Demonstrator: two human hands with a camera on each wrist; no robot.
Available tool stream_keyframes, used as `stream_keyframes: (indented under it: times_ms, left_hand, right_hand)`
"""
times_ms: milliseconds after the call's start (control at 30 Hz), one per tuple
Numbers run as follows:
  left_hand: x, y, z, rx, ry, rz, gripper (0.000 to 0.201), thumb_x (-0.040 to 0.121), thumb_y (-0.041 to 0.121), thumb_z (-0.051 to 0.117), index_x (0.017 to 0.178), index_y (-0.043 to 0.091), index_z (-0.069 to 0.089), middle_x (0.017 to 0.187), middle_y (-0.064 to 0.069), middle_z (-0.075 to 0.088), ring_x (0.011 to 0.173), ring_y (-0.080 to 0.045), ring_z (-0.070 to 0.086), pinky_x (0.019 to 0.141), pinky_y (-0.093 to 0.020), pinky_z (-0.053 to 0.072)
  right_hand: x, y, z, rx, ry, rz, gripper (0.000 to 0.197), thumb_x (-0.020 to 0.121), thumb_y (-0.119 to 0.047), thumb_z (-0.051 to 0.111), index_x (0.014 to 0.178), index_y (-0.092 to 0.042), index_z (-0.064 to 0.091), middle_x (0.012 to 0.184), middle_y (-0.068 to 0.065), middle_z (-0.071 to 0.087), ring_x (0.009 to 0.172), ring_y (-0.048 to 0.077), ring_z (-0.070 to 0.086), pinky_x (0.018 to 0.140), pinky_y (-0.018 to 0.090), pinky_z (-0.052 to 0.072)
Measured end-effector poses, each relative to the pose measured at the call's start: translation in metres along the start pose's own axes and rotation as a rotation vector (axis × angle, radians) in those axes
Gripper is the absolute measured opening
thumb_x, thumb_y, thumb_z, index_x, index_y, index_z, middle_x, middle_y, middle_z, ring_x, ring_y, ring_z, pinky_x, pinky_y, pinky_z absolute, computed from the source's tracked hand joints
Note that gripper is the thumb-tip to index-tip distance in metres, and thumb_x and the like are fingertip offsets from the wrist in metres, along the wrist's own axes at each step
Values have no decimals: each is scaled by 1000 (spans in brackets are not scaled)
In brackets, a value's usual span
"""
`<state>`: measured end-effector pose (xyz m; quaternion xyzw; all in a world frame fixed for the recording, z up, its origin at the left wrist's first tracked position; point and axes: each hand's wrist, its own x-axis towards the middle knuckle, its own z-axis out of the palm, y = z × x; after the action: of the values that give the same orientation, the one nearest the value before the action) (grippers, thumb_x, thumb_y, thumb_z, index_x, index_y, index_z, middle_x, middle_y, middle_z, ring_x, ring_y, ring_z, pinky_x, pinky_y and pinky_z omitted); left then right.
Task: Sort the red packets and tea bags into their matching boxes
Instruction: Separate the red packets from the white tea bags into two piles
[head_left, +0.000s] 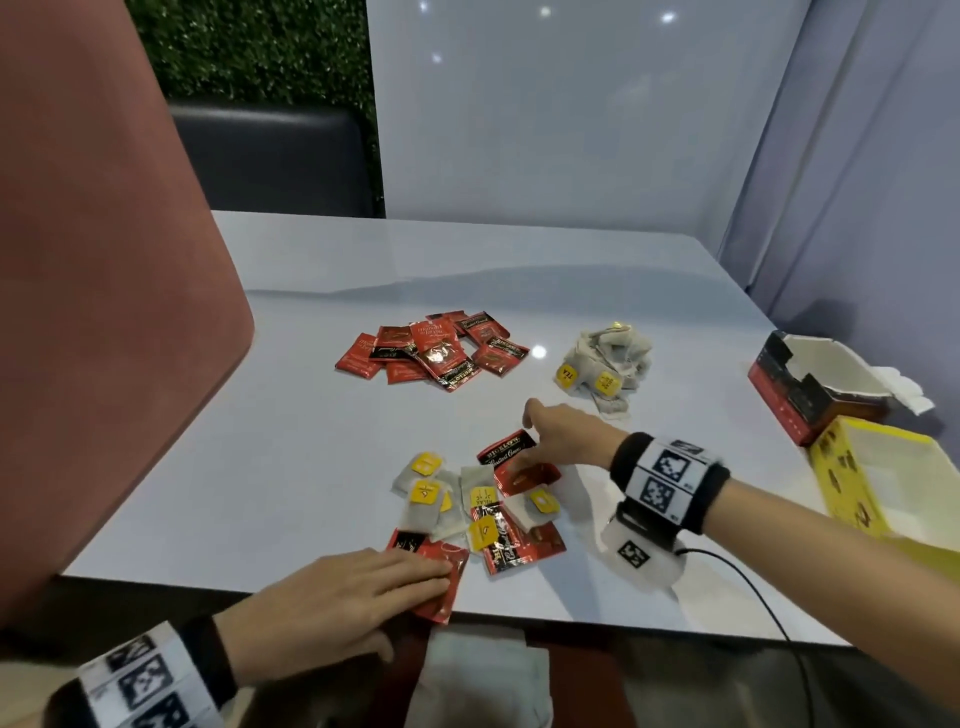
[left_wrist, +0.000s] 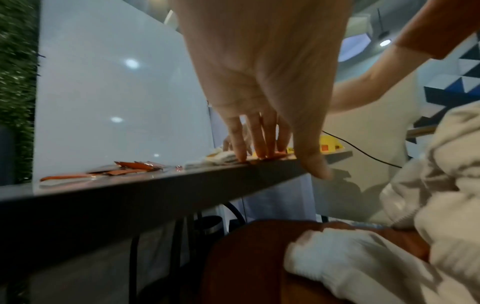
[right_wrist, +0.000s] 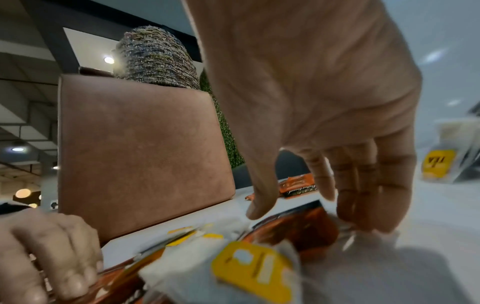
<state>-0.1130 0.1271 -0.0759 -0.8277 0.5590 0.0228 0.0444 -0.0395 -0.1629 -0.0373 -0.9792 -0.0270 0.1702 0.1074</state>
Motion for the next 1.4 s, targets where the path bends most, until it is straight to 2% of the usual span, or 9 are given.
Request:
stream_keyframes:
  times_ms: [133, 200, 300, 500, 733, 833, 1000, 1167, 1400]
  left_hand:
    - [5, 5, 7, -12, 170, 47, 39, 89, 38, 43, 127, 27, 46, 124, 13, 61, 112, -3, 52, 80, -14, 52]
    - [5, 5, 8, 1, 236, 44, 45, 81, 20, 62, 124, 23, 53, 122, 9, 62, 110, -6, 54, 81, -16, 52]
    - [6, 3, 6, -57, 332, -9, 39, 84, 14, 53, 122, 21, 57, 117, 7, 64, 107, -7, 55, 85, -19, 51]
    - [29, -15, -44, -780, 806, -548, 34, 88, 3, 58, 107, 31, 56, 88, 13, 69, 80, 5, 64, 67, -6, 48]
    - [77, -47, -62, -1461, 765, -724, 16, 93, 12, 52, 101, 15, 66, 101, -13, 68, 85, -18, 65, 66, -18, 52]
    - [94, -39, -67, -1788, 762, -693, 23, 92, 20, 54, 106, 5, 62, 99, -13, 70, 82, -18, 68, 68, -21, 56]
    - [80, -50, -58, -1748, 909, -824, 22, 89, -7, 51, 105, 8, 52, 95, -13, 63, 82, -19, 63, 58, -17, 55]
    - [44, -71, -43, -1685, 935, -887, 45, 88, -9, 51, 123, 20, 44, 97, -18, 62, 85, -25, 62, 61, -19, 57]
    - [48, -67, -38, -1519, 826, -826, 23, 89, -8, 50, 96, 6, 67, 100, -17, 66, 79, -17, 67, 64, -14, 55]
  right_hand:
    - [3, -9, 9, 44, 76, 5, 63, 76, -37, 74, 120, -6, 41, 113, 14, 59, 100, 30, 59, 79, 37, 46]
    - [5, -7, 7, 107, 101, 6, 60, 77, -27, 74, 123, -7, 40, 115, 16, 58, 101, 31, 58, 81, 39, 47]
    - [5, -1, 1, 165, 229, -17, 52, 82, -14, 66, 127, -9, 40, 117, 16, 59, 104, 31, 58, 82, 40, 51]
    - [-12, 7, -36, 334, 502, -141, 21, 83, -16, 67, 100, -5, 60, 96, 11, 66, 89, 27, 62, 68, 31, 45]
    - [-20, -37, -43, 861, 390, -250, 49, 78, -15, 73, 118, -5, 46, 103, 7, 60, 81, 16, 64, 55, 20, 56]
    - [-13, -62, -28, 671, 445, -282, 53, 77, -16, 75, 117, -6, 41, 96, 1, 59, 71, 9, 56, 53, 13, 48]
    - [-24, -60, -18, 313, 467, -325, 66, 77, -42, 70, 124, -11, 36, 114, 6, 54, 100, 18, 49, 76, 35, 45]
    - [-52, -30, 19, -215, 52, -443, 85, 68, -47, 75, 132, -9, 34, 129, 6, 46, 117, 21, 37, 94, 34, 39]
    - [-49, -18, 29, -189, 112, -491, 91, 69, -45, 72, 138, -12, 23, 133, 9, 44, 116, 25, 40, 97, 33, 34]
